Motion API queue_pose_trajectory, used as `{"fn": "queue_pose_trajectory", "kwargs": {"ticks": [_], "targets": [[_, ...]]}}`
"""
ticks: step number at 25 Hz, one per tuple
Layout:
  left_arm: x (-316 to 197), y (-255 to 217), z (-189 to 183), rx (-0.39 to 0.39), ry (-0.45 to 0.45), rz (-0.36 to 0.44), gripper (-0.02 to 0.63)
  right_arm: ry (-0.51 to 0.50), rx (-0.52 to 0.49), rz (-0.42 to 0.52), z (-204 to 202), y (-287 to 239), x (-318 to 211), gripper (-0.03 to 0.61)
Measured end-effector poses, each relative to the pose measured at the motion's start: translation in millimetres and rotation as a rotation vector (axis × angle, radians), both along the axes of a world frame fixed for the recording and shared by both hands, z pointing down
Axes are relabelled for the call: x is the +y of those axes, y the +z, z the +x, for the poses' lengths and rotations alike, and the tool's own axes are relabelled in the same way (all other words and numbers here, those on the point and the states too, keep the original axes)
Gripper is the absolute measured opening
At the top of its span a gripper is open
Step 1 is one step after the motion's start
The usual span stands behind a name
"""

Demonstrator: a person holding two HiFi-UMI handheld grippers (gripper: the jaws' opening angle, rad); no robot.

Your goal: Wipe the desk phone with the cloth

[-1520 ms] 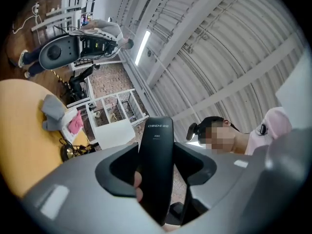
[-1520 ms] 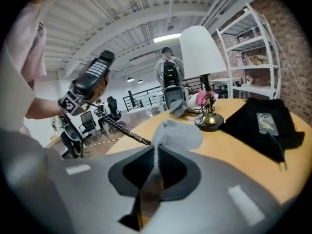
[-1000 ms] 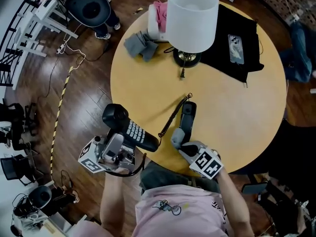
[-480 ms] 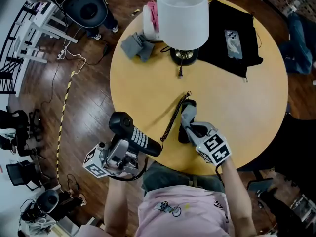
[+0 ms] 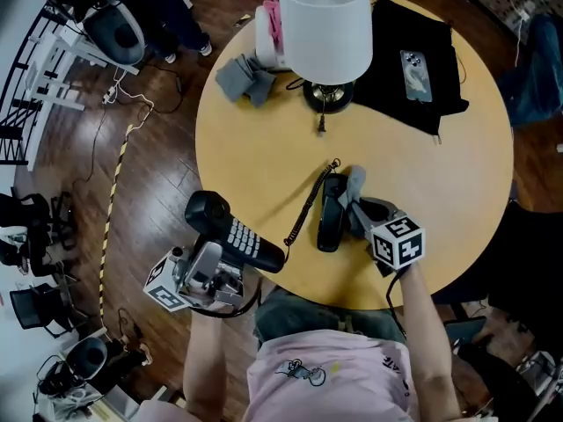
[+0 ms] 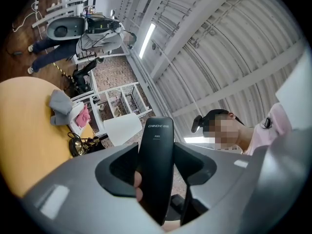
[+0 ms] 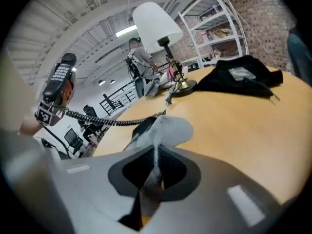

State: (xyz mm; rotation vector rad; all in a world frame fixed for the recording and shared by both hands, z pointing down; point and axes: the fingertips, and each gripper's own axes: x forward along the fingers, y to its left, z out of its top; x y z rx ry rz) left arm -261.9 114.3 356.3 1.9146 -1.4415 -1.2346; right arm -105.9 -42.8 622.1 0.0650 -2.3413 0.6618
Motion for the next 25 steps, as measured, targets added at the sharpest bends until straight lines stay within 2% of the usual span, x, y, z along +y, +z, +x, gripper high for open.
{"fn": "queue_pose_trajectory", "kwargs": {"ticks": [4, 7, 9, 12, 15, 17, 19, 23, 25], "targets": [[1, 1, -3, 0.018, 0.010, 0.019, 0.236, -0.141, 0.050, -0.133, 53, 10, 75, 0.028], [1, 3, -9, 0.020, 0.016, 0.033, 0.236, -0.212, 0.042, -0.118, 65, -2, 103, 0.028], [2, 3, -13, 0.021, 0.016, 0.040, 0.236, -0.196, -0.015, -0.056, 39, -26, 88, 0.028], [5, 2, -19, 0.020, 0.010, 0.046, 0.236, -0.148, -0.092, 0.045, -24, -65, 52, 0.028], [10, 4, -26, 0.021, -0.002, 0.041, 0.236, -0.123, -0.046, 0.084, -73, -62, 41, 0.028], [13, 5, -29, 0.027, -0.009, 0.040, 0.236, -0.115, 0.046, 0.044, -80, -42, 56, 0.028], [15, 6, -32, 0.032, -0.006, 0.044, 0.236, -0.098, 0.125, -0.027, -67, -29, 82, 0.028], [12, 16, -47, 0.012, 0.005, 0.035, 0.236, -0.056, 0.200, -0.218, -35, -17, 139, 0.028], [7, 18, -54, 0.004, 0.019, 0.041, 0.236, -0.044, 0.206, -0.226, -35, -15, 139, 0.028]]}}
